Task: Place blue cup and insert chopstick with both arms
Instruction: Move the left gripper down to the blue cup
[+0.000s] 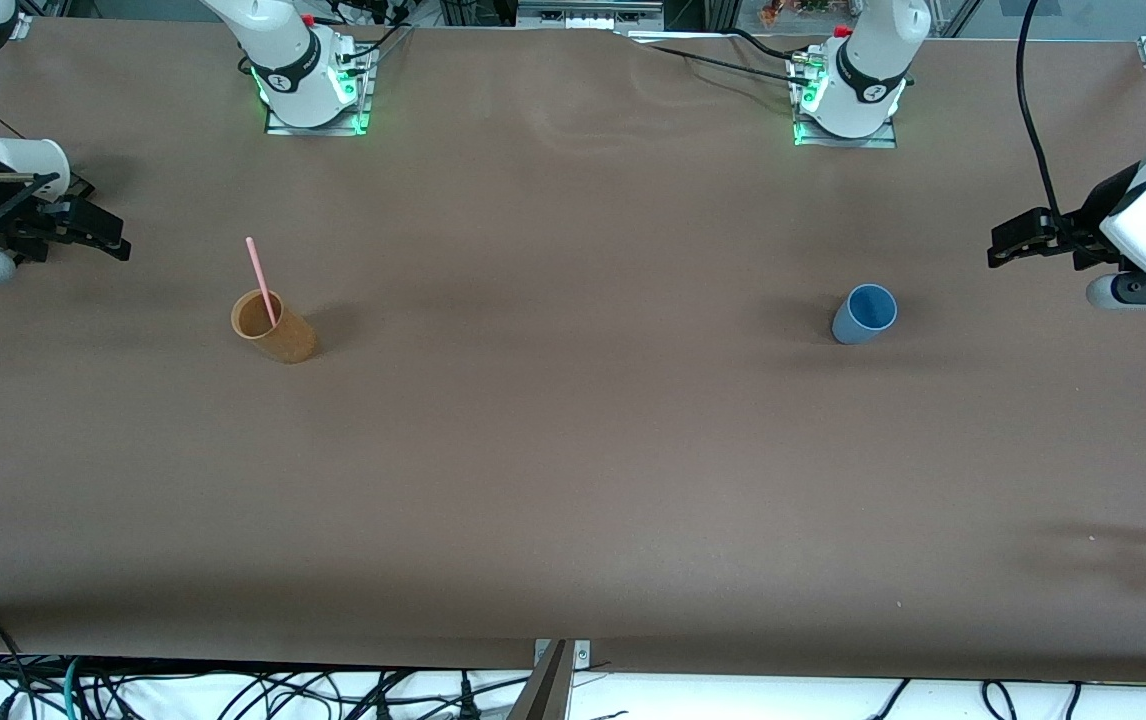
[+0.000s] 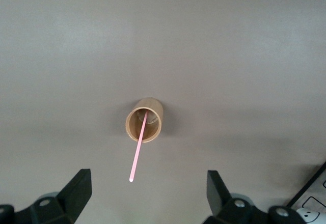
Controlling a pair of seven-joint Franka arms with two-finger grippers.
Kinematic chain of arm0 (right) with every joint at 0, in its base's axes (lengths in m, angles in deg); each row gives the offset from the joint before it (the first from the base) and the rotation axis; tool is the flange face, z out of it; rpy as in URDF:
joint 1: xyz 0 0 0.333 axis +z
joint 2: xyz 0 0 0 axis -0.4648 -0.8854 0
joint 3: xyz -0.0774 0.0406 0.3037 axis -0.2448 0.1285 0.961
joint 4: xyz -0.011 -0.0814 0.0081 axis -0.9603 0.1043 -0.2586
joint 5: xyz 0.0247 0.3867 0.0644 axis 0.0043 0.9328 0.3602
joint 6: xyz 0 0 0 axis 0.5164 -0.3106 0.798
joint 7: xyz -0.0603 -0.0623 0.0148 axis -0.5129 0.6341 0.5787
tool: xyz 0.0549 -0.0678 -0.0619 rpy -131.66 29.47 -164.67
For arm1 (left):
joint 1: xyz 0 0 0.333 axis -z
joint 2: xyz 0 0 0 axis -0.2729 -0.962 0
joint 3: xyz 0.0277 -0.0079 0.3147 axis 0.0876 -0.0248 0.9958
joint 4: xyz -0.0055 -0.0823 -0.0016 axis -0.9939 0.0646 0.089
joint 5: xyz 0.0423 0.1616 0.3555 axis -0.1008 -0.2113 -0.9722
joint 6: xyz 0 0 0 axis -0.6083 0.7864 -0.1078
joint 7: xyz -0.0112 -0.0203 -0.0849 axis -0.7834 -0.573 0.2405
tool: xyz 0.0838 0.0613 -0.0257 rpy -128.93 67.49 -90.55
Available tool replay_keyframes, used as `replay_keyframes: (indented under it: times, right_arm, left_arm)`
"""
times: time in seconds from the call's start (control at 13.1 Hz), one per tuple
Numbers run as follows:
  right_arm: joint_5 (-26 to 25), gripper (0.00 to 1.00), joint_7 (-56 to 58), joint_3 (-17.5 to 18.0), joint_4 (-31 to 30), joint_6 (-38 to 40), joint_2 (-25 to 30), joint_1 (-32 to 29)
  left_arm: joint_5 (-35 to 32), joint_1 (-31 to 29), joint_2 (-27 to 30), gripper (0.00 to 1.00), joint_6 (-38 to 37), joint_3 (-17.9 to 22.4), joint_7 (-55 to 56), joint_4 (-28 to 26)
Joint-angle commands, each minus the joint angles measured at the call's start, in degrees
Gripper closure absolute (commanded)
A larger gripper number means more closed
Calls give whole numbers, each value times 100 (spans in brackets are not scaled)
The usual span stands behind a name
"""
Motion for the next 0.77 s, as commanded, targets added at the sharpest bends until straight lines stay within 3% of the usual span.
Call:
replay_keyframes:
  times: [0.0,0.46,0.69]
  right_arm:
    - [-73,0,61,31,60,22,-4,-10]
    - [-73,0,61,31,60,22,-4,-10]
    - [-73,0,61,31,60,22,-4,-10]
  left_arm:
    - [131,23,-66,0,-100,15,-7,183]
    - [131,23,-66,0,-118,15,11,61]
    - [8,145,-512,0,-3,24,-7,-186]
